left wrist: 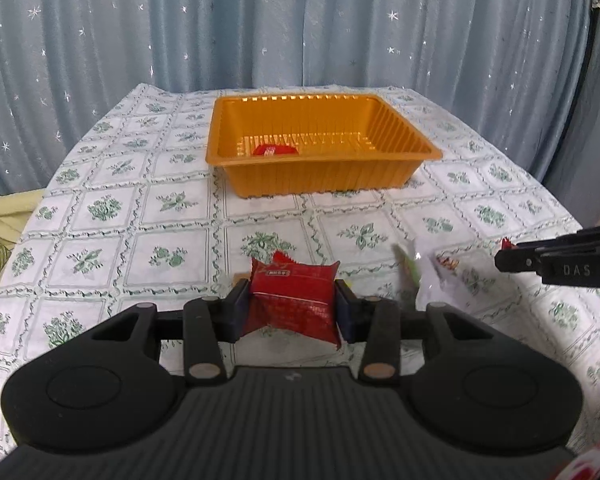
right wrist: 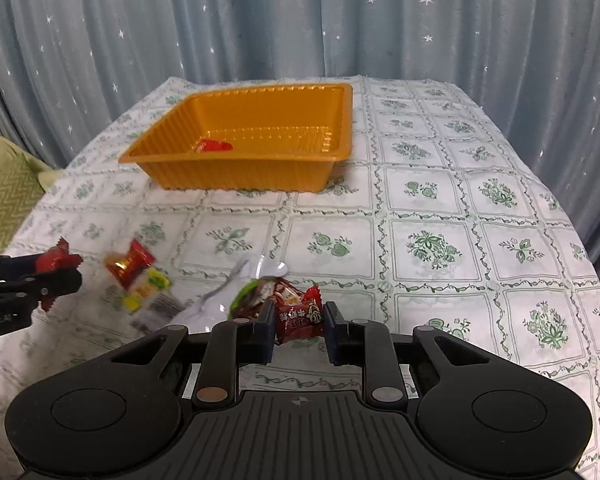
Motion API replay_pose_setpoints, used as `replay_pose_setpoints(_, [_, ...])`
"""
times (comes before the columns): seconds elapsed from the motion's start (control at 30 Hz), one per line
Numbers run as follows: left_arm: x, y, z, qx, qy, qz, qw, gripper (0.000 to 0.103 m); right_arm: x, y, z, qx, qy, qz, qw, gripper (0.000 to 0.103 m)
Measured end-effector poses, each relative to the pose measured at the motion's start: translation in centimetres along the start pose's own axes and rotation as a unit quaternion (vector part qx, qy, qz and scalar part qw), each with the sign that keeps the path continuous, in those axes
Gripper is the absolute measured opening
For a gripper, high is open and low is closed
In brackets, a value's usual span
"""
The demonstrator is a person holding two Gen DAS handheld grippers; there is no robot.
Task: Organize snacks
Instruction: 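Carry both snacks into the orange tray and open both tools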
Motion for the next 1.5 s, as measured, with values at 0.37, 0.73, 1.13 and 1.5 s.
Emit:
replay_pose_setpoints(0.37, [0.5,5.2,0.3,0.019,-0.002,-0.004,0.9998,0.040,-0.7,5.0,2.0,0.031,0.026,-0.021,0.999,0.025])
replay_pose_setpoints(0.73, [-0.3,11.9,-3.6,0.043,0.006,-0.017,0.9989,0.040,-0.4,11.0,-1.1,0.042,0.027,-0.015,0.999,0.025])
replay_pose_setpoints(1.13, [-2.6,15.2,-10.7,0.030,0.005,-0.020,0.9993,0.041,0.2,16.1,-8.2,0.031,0.051,-0.047,0.997,0.025])
replay_pose_setpoints(1.5, [-3.0,14.7,-14.5,0.007,0.000,-0.026,0.9996,0.042,0.8,16.6,-12.5,0.011,0.055,-0.058,0.997,0.025])
Point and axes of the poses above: each gripper's, at about its wrist camera, not at the fingertips, and z roughly against the way its jaws point, x to its right, y to its top, the point moved 1 cm from there along -z, roughly the way its jaws point, and after that the axes turned 2 degrees about x, right-handed, at the moved point
